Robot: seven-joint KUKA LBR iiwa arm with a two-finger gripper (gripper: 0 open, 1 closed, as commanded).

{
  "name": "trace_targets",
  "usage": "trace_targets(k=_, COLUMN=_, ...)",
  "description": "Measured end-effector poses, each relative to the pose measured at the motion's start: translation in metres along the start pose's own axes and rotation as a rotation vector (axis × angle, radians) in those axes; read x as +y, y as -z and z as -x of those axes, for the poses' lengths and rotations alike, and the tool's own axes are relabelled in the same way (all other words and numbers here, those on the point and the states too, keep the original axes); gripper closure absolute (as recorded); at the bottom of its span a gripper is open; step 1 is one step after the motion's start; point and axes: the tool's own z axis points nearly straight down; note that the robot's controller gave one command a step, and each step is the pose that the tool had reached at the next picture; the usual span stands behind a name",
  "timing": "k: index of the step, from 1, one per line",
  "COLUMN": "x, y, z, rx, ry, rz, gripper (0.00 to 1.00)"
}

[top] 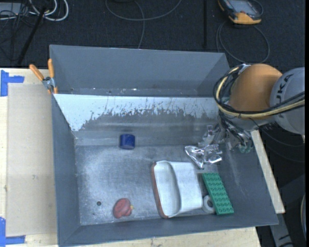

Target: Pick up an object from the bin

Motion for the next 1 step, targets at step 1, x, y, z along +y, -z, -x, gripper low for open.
trace_targets(k=1, x=0.0002, y=0.0766, z=0.0033, rx=-0.004, ry=0.000, rz=-0.002, gripper=1.00)
